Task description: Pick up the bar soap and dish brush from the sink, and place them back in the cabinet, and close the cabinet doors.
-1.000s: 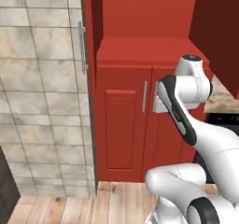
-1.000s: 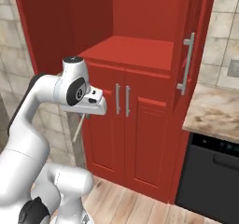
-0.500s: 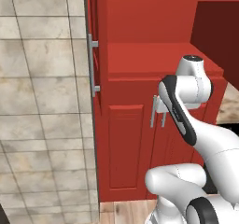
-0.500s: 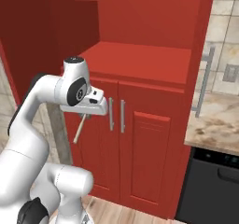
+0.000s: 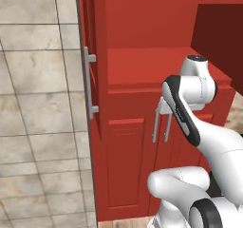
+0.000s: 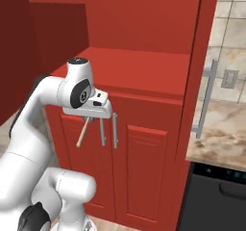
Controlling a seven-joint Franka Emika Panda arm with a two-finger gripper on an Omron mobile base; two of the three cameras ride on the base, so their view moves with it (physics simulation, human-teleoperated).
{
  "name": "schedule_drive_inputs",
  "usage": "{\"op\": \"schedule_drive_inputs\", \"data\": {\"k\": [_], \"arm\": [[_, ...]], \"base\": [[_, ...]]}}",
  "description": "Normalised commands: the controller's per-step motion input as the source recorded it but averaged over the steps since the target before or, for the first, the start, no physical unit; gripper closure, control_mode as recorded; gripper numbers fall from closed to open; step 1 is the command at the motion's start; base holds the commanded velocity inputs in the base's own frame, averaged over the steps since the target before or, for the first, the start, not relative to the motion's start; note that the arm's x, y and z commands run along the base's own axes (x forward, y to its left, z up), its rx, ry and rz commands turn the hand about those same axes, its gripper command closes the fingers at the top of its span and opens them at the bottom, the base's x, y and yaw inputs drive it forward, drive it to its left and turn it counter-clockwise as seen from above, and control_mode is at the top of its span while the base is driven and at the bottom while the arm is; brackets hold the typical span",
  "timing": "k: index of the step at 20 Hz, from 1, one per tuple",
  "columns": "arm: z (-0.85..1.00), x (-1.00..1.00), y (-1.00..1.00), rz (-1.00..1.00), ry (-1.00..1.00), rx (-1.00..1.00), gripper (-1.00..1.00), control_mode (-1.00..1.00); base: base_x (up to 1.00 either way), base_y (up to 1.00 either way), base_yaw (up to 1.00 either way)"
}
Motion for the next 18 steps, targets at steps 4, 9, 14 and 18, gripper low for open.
{"op": "schedule_drive_inputs", "data": {"k": [4, 9, 14, 18], "arm": [[0.0, 0.0, 0.0, 0.0, 0.0, 0.0, 1.0, 1.0], [0.0, 0.0, 0.0, 0.0, 0.0, 0.0, 1.0, 1.0], [0.0, 0.0, 0.0, 0.0, 0.0, 0.0, 1.0, 1.0], [0.0, 0.0, 0.0, 0.0, 0.0, 0.0, 1.0, 1.0]], "base": [[0.27, 0.11, -0.13], [0.15, 0.13, -0.11], [0.22, 0.09, -0.16], [0.18, 0.2, -0.2]]}}
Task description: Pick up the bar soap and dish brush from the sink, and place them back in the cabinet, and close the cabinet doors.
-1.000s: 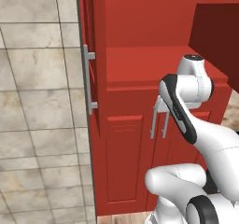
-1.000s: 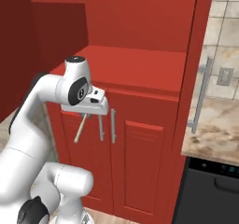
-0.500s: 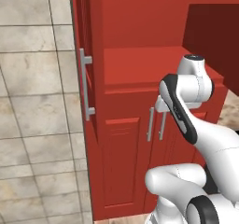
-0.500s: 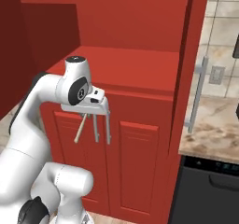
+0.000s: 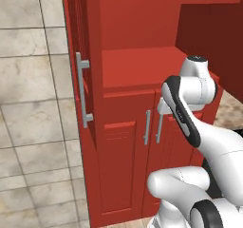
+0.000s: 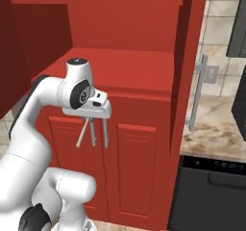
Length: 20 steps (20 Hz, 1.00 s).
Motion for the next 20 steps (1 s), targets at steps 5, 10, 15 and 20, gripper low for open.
{"op": "schedule_drive_inputs", "data": {"k": [5, 10, 15, 20], "arm": [[0.0, 0.0, 0.0, 0.0, 0.0, 0.0, 1.0, 1.0], [0.0, 0.0, 0.0, 0.0, 0.0, 0.0, 1.0, 1.0], [0.0, 0.0, 0.0, 0.0, 0.0, 0.0, 1.0, 1.0], [0.0, 0.0, 0.0, 0.0, 0.0, 0.0, 1.0, 1.0]], "base": [[0.24, 0.3, -0.2], [0.37, 0.2, -0.16], [0.38, 0.08, -0.13], [0.34, 0.07, -0.08]]}}
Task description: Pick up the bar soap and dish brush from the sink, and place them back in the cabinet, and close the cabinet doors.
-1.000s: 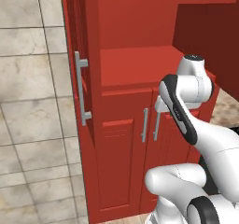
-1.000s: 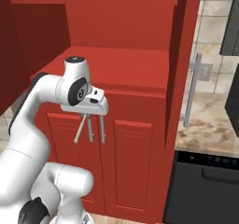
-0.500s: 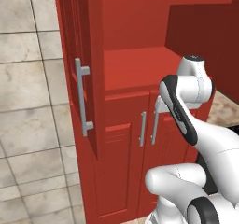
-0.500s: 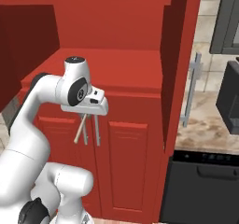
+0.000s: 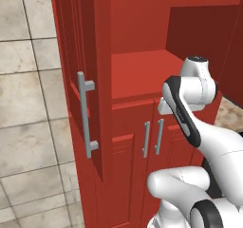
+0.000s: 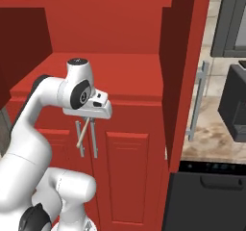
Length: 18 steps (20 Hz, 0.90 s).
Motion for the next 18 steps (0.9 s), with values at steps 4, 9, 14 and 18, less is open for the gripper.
{"op": "schedule_drive_inputs", "data": {"k": [4, 9, 14, 18], "arm": [[0.0, 0.0, 0.0, 0.0, 0.0, 0.0, 1.0, 1.0], [0.0, 0.0, 0.0, 0.0, 0.0, 0.0, 1.0, 1.0], [0.0, 0.0, 0.0, 0.0, 0.0, 0.0, 1.0, 1.0], [0.0, 0.0, 0.0, 0.0, 0.0, 0.0, 1.0, 1.0]], "base": [[0.14, 0.08, -0.03], [0.07, 0.09, 0.0], [0.1, 0.0, 0.03], [0.25, 0.0, 0.09]]}}
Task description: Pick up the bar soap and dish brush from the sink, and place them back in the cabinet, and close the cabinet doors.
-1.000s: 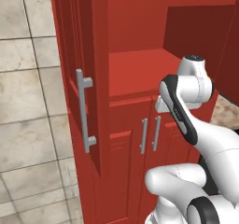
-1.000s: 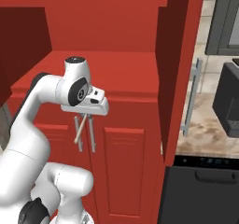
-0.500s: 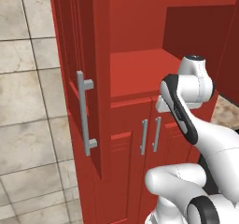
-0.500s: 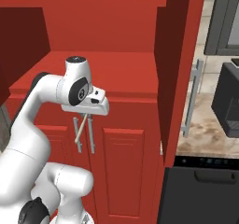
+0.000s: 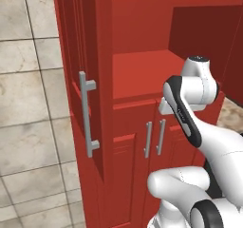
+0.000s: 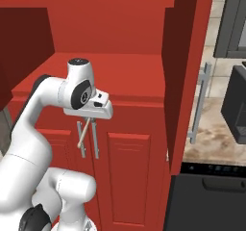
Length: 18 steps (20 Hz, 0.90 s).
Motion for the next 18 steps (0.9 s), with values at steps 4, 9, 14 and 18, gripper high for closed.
{"op": "schedule_drive_inputs", "data": {"k": [4, 9, 14, 18], "arm": [[0.0, 0.0, 0.0, 0.0, 0.0, 0.0, 1.0, 1.0], [0.0, 0.0, 0.0, 0.0, 0.0, 0.0, 1.0, 1.0], [0.0, 0.0, 0.0, 0.0, 0.0, 0.0, 1.0, 1.0], [0.0, 0.26, 0.0, 0.0, -0.03, 0.0, 1.0, -1.0]], "base": [[0.26, 0.0, 0.09], [0.22, 0.0, 0.07], [0.22, 0.0, 0.01], [0.08, 0.0, 0.0]]}}
